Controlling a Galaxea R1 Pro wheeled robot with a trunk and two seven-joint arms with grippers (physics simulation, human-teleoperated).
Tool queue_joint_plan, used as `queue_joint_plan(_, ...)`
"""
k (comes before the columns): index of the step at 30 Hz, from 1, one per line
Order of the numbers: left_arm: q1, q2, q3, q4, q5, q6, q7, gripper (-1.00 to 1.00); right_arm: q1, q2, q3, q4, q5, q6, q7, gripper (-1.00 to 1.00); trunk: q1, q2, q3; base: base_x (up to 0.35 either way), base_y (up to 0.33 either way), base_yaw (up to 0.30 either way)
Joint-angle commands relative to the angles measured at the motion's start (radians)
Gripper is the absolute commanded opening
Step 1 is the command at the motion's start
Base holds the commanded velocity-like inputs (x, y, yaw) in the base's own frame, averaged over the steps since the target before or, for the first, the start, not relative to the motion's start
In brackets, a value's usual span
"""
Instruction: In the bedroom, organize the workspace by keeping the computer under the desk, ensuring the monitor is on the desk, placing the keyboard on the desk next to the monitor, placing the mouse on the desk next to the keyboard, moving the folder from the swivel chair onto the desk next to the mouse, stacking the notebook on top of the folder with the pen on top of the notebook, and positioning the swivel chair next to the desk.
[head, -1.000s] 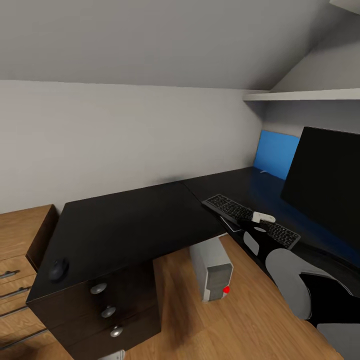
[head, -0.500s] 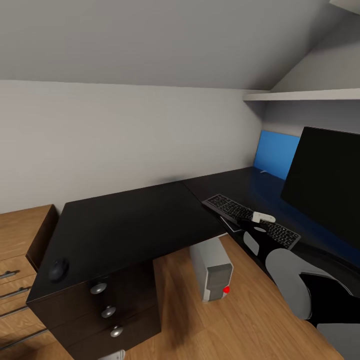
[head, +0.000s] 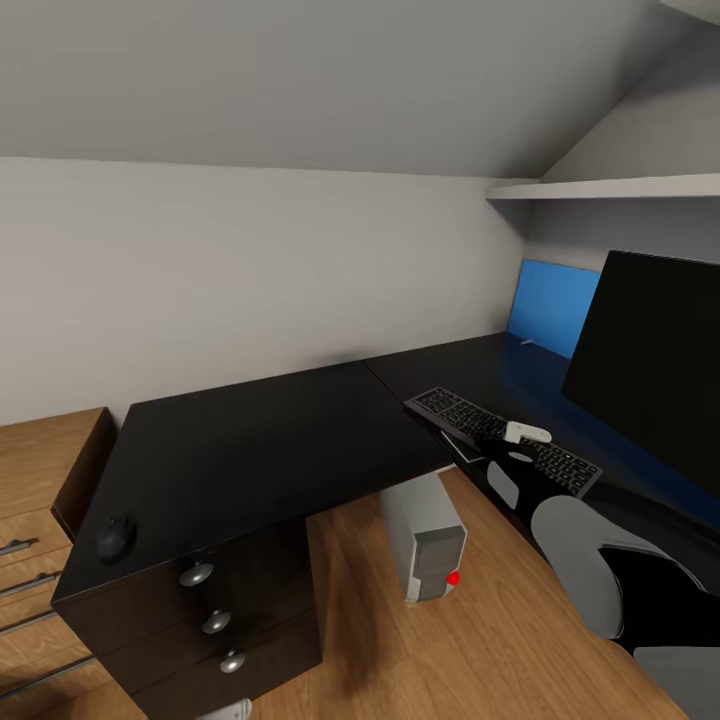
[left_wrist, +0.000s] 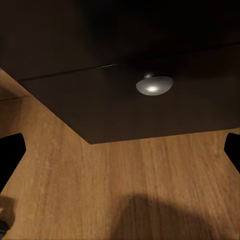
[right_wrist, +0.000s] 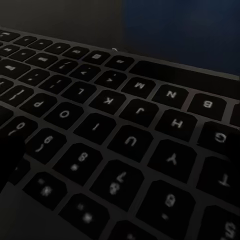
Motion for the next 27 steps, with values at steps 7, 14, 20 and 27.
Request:
queue_joint_plan(7,-0.001,0.002,-0.008,-0.001,0.01,-0.006,0.006,1.0,0.0,0.0,-0.012,0.029,-0.018,-0.004,0.0,1.0,0.0,-0.001,-0.001,0.0,0.0,0.0)
queue_joint_plan(14,-0.001,0.003,-0.007,0.0,0.01,-0.006,0.006,1.0,0.0,0.0,-0.011,0.03,-0.017,-0.004,0.0,1.0,0.0,-0.001,-0.001,0.0,0.001,0.0)
queue_joint_plan(20,-0.001,0.003,-0.007,0.001,0.01,-0.006,0.006,1.0,0.0,0.0,-0.011,0.03,-0.018,-0.004,0.0,1.0,0.0,-0.001,-0.001,0.147,0.148,0.0)
queue_joint_plan(27,-0.001,0.004,-0.007,0.001,0.01,-0.006,0.006,1.0,0.0,0.0,-0.011,0.03,-0.018,-0.004,0.0,1.0,0.0,-0.001,-0.001,0.075,0.065,0.0)
